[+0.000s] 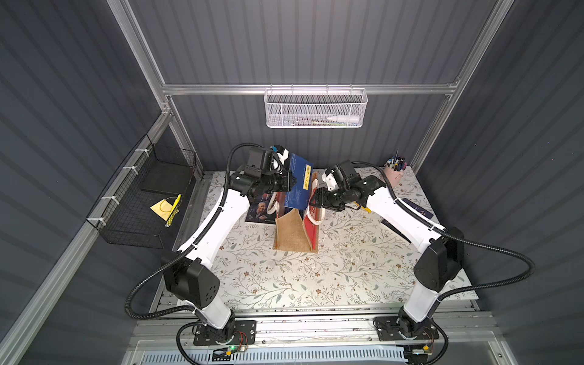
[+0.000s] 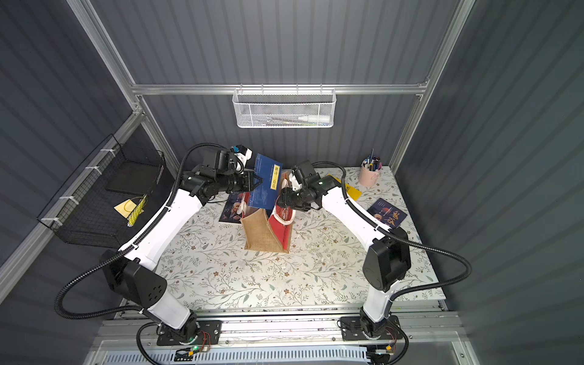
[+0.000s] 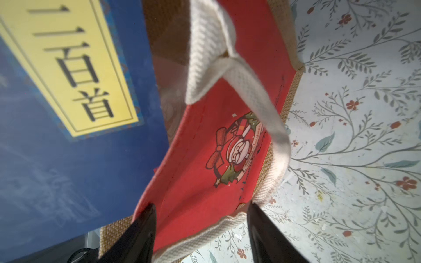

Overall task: Put the books into the canvas bag
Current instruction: Place the book in the canvas bag.

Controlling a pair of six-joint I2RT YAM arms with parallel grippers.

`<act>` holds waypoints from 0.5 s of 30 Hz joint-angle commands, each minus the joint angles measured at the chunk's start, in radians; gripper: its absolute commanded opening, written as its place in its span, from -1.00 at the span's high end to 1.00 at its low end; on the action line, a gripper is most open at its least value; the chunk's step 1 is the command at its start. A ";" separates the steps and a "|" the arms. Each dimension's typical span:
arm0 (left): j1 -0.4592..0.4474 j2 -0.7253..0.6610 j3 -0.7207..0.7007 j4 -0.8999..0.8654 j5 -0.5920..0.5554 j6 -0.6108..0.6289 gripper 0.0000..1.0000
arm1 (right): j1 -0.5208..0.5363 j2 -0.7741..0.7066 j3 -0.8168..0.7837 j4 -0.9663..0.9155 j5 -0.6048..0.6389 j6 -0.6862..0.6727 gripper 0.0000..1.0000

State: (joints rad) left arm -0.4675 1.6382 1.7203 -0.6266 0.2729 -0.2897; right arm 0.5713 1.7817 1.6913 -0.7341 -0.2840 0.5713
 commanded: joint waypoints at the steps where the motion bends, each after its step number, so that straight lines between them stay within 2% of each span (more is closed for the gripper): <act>1: -0.034 -0.008 0.009 -0.067 -0.069 0.041 1.00 | 0.008 0.000 0.033 -0.018 -0.014 0.003 -0.32; 8: -0.057 -0.002 -0.009 -0.136 -0.132 -0.037 1.00 | 0.008 -0.065 0.013 -0.004 0.027 0.019 -0.38; 15: -0.057 0.002 -0.022 -0.134 -0.126 -0.093 1.00 | 0.012 -0.087 -0.011 0.024 0.019 0.032 -0.39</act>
State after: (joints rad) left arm -0.5175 1.6382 1.7061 -0.7013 0.1490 -0.3420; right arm 0.5758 1.6955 1.6817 -0.7185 -0.2619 0.5953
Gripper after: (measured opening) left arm 0.120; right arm 0.696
